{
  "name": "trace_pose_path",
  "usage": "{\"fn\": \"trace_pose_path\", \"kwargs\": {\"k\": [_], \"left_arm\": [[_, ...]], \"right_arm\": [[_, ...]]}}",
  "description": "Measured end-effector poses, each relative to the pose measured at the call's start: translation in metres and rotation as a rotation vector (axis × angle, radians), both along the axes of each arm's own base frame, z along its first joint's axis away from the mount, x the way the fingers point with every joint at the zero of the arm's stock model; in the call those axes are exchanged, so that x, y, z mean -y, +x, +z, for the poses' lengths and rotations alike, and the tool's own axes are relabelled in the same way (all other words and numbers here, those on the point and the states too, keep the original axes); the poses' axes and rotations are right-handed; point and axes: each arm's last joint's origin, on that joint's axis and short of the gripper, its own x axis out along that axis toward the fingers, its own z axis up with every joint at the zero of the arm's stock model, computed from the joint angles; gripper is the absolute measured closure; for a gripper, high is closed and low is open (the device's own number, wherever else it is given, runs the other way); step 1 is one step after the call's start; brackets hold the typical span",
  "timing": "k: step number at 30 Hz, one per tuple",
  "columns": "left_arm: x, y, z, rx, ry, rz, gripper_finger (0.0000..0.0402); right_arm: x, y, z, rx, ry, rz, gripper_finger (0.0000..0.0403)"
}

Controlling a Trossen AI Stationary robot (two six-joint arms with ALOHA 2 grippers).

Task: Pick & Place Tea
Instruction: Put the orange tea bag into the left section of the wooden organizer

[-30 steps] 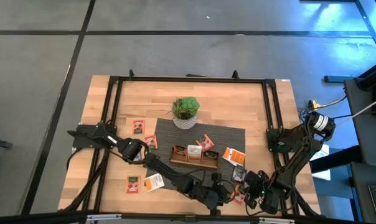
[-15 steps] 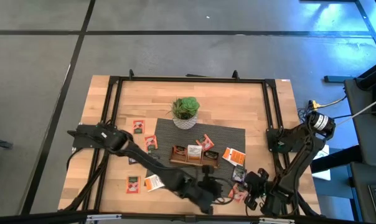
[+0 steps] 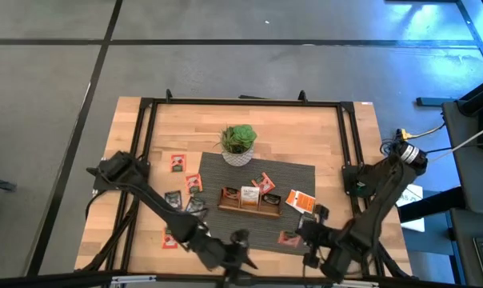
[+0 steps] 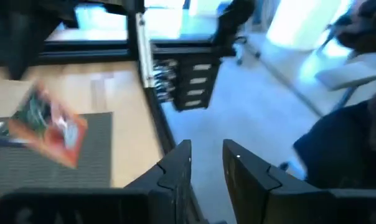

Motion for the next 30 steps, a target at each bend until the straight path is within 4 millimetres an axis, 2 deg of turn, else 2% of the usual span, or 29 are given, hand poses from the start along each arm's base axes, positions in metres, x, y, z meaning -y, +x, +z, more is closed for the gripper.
{"fn": "trace_pose_path", "kwargs": {"k": [4, 8, 12, 15, 17, 20, 26, 30], "left_arm": [[-0.008, -0.030, -0.007, 0.095, -0.037, 0.057, 0.0313], [-0.017, -0.061, -0.017, 0.167, -0.026, 0.188, 0.0313], [-0.021, -0.087, -0.029, 0.150, -0.096, 0.296, 0.0313], [-0.019, -0.092, -0.044, 0.120, -0.133, 0.344, 0.0313], [-0.018, -0.087, -0.054, 0.112, -0.132, 0.350, 0.0313], [-0.016, -0.064, -0.066, 0.110, -0.132, 0.330, 0.0313], [-0.012, 0.000, -0.080, 0.091, -0.072, 0.232, 0.0313], [-0.017, 0.036, -0.086, 0.009, 0.022, 0.282, 0.0313]], "right_arm": [[0.019, 0.028, 0.011, 0.000, -0.075, 0.032, 0.0403], [0.039, 0.050, 0.013, -0.018, -0.120, 0.052, 0.0403], [0.050, 0.059, 0.010, -0.092, -0.100, 0.111, 0.0398], [0.049, 0.058, 0.005, -0.123, -0.071, 0.148, 0.0386], [0.046, 0.056, 0.004, -0.137, -0.041, 0.166, 0.0381], [0.040, 0.055, 0.005, -0.116, 0.000, 0.174, 0.0381], [0.026, 0.054, 0.004, -0.062, 0.037, 0.209, 0.0395], [0.018, 0.044, -0.005, -0.071, 0.018, 0.240, 0.0396]]}}
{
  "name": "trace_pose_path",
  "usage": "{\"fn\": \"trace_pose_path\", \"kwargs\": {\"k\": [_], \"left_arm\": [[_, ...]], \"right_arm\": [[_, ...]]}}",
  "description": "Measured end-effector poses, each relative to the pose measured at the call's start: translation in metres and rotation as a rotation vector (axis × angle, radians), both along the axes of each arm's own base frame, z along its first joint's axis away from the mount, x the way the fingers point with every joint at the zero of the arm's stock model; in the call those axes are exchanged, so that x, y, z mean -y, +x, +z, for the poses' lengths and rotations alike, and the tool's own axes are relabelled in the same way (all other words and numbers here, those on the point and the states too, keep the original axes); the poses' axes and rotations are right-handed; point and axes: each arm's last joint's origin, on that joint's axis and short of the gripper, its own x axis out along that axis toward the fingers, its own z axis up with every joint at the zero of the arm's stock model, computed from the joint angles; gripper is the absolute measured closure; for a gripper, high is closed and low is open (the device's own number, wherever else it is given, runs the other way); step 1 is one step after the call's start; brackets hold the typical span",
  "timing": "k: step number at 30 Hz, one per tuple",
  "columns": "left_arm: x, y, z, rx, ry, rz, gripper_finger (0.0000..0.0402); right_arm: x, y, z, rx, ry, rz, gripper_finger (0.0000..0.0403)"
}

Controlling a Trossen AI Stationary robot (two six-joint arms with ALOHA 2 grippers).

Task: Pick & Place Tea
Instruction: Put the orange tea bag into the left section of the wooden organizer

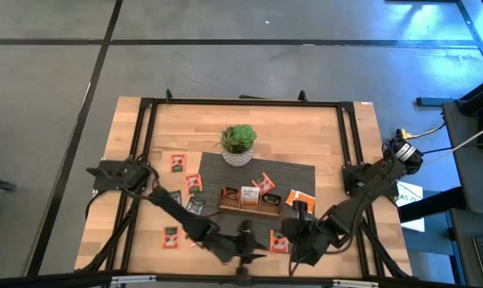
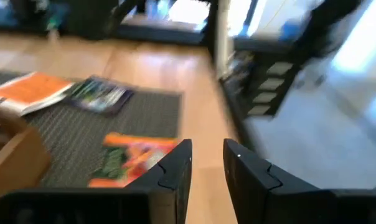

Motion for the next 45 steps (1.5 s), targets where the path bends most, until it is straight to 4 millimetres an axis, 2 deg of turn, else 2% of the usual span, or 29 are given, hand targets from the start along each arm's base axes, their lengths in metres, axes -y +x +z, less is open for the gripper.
{"fn": "trace_pose_path", "kwargs": {"k": [4, 6, 9, 12, 18, 25, 29, 34, 39, 45], "left_arm": [[0.000, 0.027, -0.009, -0.079, 0.061, 0.006, 0.0313], [0.005, 0.040, -0.009, -0.056, 0.048, -0.017, 0.0313], [0.006, 0.054, -0.012, -0.047, 0.039, -0.013, 0.0313], [0.003, 0.061, -0.026, -0.074, 0.056, 0.000, 0.0313], [-0.001, 0.061, -0.041, -0.138, 0.073, 0.027, 0.0313], [-0.002, 0.058, -0.047, -0.209, 0.060, 0.033, 0.0313], [-0.001, 0.056, -0.053, -0.246, 0.037, 0.034, 0.0313], [0.002, 0.056, -0.064, -0.251, 0.021, 0.049, 0.0313], [0.002, 0.055, -0.066, -0.267, 0.026, 0.042, 0.0313], [0.001, 0.055, -0.068, -0.272, 0.030, 0.042, 0.0313]], "right_arm": [[-0.010, -0.019, -0.018, 0.050, -0.074, -0.012, 0.0386], [-0.013, -0.030, -0.027, 0.030, -0.100, 0.007, 0.0383], [-0.016, -0.040, -0.036, 0.022, -0.103, 0.008, 0.0381], [-0.014, -0.045, -0.045, 0.013, -0.074, -0.047, 0.0380], [-0.013, -0.040, -0.062, 0.065, 0.071, -0.108, 0.0364], [0.002, -0.036, -0.082, 0.082, 0.117, -0.176, 0.0274], [0.008, -0.034, -0.090, 0.094, 0.144, -0.208, 0.0240], [0.019, -0.032, -0.099, 0.047, 0.255, -0.364, 0.0229], [0.028, -0.035, -0.110, -0.016, 0.332, -0.453, 0.0229], [0.032, -0.035, -0.119, -0.031, 0.433, -0.455, 0.0229]]}}
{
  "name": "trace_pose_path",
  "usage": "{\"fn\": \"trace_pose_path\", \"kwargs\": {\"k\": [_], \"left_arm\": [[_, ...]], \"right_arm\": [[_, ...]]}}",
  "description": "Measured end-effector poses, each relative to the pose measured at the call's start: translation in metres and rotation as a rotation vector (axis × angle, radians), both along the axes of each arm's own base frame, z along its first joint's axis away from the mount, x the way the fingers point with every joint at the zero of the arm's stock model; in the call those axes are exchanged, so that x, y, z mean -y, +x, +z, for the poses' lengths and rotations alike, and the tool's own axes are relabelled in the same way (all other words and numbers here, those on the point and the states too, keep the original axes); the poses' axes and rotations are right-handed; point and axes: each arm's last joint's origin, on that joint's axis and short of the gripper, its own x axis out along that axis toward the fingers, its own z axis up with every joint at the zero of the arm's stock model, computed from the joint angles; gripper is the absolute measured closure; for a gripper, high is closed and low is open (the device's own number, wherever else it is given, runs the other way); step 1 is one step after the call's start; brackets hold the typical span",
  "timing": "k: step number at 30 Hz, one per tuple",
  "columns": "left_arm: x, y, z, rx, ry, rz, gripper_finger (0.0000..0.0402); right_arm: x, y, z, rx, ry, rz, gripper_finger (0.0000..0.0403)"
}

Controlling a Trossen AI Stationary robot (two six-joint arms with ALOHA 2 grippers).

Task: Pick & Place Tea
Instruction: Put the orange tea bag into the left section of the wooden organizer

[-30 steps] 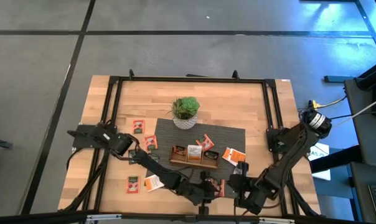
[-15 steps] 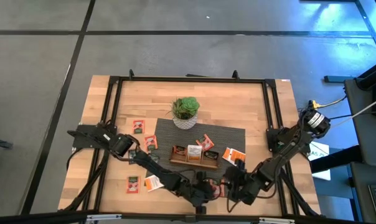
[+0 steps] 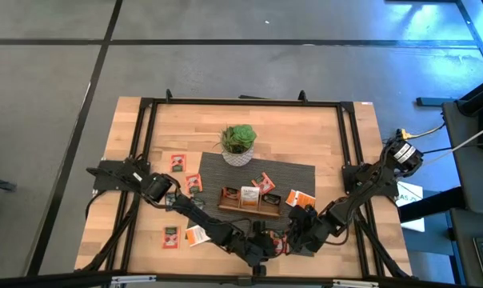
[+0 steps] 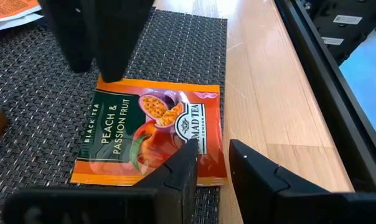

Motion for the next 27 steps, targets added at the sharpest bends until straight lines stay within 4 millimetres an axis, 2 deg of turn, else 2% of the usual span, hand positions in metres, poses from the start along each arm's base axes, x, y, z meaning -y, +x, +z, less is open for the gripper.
{"fn": "trace_pose_path", "kwargs": {"k": [8, 20, 27], "left_arm": [[0.000, 0.000, 0.000, 0.003, 0.012, 0.002, 0.0313], [-0.001, 0.000, -0.001, 0.010, 0.022, 0.014, 0.0313], [-0.001, 0.000, -0.001, 0.010, 0.022, 0.015, 0.0313]], "right_arm": [[-0.001, 0.002, -0.001, 0.012, 0.048, 0.012, 0.0229], [0.009, 0.011, -0.002, -0.021, 0.090, -0.006, 0.0230], [0.009, 0.013, -0.007, -0.042, 0.104, 0.003, 0.0269]]}}
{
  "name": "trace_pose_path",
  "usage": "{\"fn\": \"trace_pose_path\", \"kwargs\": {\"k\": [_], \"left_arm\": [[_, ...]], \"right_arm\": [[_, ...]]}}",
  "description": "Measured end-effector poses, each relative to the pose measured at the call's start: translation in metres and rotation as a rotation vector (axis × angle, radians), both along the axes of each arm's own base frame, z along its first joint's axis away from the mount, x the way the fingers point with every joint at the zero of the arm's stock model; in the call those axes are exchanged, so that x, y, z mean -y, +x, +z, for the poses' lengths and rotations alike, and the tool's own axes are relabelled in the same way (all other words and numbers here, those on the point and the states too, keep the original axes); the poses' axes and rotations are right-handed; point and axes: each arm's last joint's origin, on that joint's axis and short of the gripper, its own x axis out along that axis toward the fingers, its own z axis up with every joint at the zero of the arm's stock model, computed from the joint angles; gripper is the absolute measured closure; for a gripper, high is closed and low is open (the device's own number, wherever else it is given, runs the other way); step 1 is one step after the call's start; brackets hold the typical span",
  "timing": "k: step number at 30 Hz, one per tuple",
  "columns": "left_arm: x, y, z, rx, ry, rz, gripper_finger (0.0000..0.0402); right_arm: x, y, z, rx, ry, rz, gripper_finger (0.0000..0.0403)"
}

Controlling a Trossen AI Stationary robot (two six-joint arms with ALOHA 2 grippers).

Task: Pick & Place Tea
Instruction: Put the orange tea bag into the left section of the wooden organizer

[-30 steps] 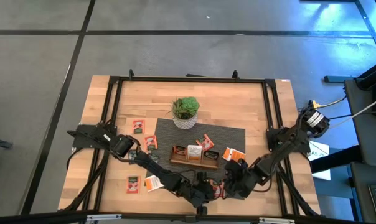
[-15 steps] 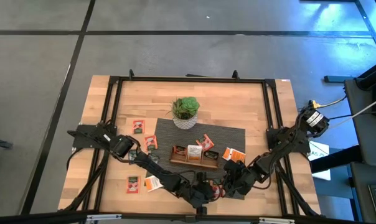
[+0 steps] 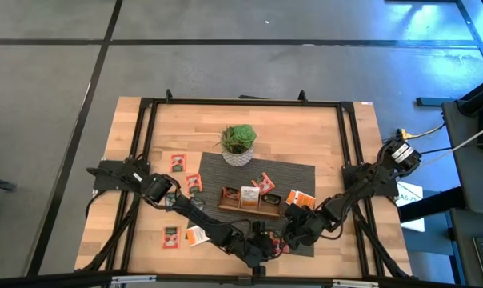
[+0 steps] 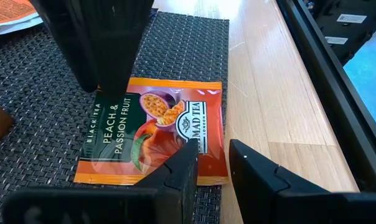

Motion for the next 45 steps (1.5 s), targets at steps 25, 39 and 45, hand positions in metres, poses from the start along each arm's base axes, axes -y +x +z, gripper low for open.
{"fn": "trace_pose_path", "kwargs": {"k": [25, 39, 45], "left_arm": [[0.001, 0.001, 0.003, 0.032, 0.020, -0.020, 0.0313], [0.006, 0.000, 0.009, 0.063, 0.009, -0.046, 0.0279], [0.008, -0.010, 0.043, 0.038, 0.061, -0.062, 0.0222]], "right_arm": [[-0.002, 0.000, -0.001, -0.006, -0.008, 0.077, 0.0399], [-0.002, 0.000, -0.001, -0.004, -0.012, 0.084, 0.0400], [-0.002, 0.000, -0.001, -0.002, -0.017, 0.092, 0.0400]]}}
